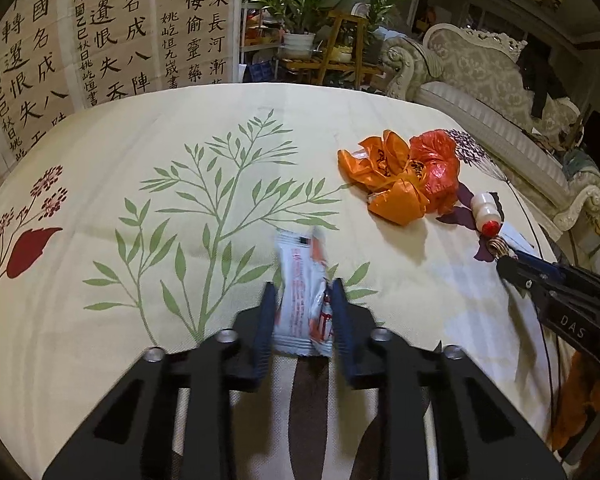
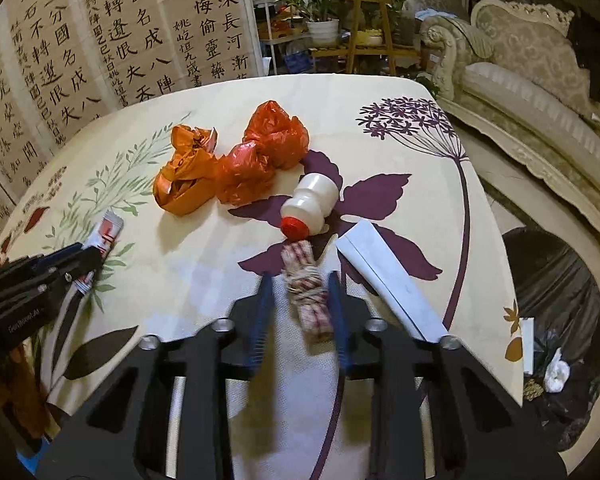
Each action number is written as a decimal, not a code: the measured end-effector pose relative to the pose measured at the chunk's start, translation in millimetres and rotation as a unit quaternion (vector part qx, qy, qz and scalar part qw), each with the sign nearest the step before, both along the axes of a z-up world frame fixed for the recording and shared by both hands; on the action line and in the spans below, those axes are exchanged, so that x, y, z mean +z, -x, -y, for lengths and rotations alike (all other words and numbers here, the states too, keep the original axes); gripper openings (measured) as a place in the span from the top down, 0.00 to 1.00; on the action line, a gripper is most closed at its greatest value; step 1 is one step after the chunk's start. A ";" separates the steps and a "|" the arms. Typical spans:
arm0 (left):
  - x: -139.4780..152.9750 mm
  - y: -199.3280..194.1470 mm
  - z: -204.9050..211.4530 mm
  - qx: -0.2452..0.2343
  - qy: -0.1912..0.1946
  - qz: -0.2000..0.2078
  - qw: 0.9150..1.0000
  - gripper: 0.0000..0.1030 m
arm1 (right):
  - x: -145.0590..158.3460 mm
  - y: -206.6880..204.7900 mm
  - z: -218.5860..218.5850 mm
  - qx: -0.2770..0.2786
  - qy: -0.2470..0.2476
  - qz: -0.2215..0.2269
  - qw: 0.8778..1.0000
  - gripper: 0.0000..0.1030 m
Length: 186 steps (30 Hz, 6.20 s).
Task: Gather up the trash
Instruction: 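Grasp the twine bundle with the right tool while the left holds the wrapper, then carry the wrapper and twine bundle over the black bin and open both tools, then return the left tool to the bed and grasp the orange plastic bag, then grasp the white red-capped bottle with the right tool while the left holds the orange bag, then carry the orange bag and white bottle over the black bin and open both tools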
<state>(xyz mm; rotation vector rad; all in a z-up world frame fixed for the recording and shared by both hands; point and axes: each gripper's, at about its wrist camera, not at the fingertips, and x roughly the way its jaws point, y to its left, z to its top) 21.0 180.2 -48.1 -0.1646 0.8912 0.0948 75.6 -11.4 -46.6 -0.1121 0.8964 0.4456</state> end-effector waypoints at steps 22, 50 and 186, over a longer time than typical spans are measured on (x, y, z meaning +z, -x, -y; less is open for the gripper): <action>37.7 12.6 62.5 -0.049 -0.002 0.087 0.995 0.82 | 40.4 34.6 68.7 -0.079 -0.024 0.089 0.993 0.83; 35.7 -42.1 255.3 -0.230 -0.001 0.112 0.967 0.82 | 22.2 27.6 218.9 -0.253 -0.016 0.115 0.961 0.82; 26.2 -2.4 34.9 -0.025 0.037 0.075 0.996 0.63 | 35.7 23.9 42.9 -0.085 -0.027 0.061 0.994 0.71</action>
